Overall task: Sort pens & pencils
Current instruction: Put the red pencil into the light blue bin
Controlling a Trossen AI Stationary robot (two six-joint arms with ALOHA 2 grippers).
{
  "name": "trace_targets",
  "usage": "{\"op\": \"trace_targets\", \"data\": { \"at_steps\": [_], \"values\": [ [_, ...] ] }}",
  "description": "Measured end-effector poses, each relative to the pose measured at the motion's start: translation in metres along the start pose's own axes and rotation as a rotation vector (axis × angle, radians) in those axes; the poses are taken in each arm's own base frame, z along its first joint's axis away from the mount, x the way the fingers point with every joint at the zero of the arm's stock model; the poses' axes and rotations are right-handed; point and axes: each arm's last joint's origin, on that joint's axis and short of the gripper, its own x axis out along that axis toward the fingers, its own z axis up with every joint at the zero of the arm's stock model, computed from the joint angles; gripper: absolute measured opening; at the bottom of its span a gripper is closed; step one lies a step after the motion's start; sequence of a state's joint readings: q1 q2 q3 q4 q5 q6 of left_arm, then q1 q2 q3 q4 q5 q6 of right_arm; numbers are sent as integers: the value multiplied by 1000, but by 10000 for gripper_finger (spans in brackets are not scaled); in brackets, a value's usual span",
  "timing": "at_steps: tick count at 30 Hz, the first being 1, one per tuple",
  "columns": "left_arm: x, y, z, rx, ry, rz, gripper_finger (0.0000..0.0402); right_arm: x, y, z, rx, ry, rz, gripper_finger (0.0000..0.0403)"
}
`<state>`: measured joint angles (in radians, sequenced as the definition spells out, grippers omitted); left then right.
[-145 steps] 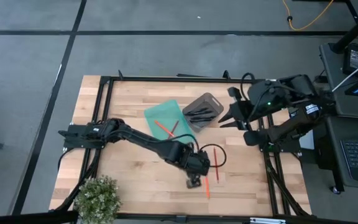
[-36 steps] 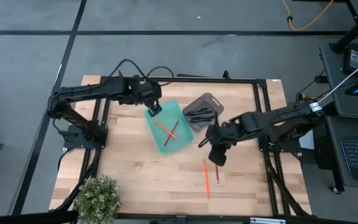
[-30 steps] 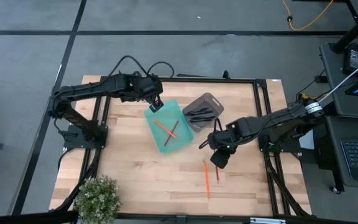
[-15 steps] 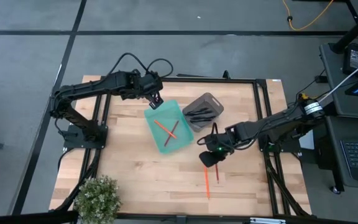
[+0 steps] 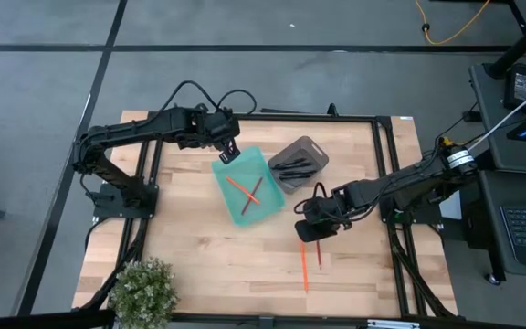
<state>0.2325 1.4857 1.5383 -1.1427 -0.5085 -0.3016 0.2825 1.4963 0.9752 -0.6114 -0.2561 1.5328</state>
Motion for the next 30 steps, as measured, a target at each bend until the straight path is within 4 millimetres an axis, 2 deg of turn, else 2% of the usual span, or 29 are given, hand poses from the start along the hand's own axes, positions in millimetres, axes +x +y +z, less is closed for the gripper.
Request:
{"op": "trace_targets", "data": {
  "at_steps": [6,15,23,30],
  "values": [
    [0,0,0,0,0,0,51,7,-4,2,50,11,-63,88],
    [0,0,0,1,3,1,34,46,-11,9,43,88,-202,152],
    [0,0,0,2,4,1,17,81,-19,16,13,175,-285,157],
    [0,0,0,8,4,1,5,94,-19,21,6,225,-284,157]
  ]
}}
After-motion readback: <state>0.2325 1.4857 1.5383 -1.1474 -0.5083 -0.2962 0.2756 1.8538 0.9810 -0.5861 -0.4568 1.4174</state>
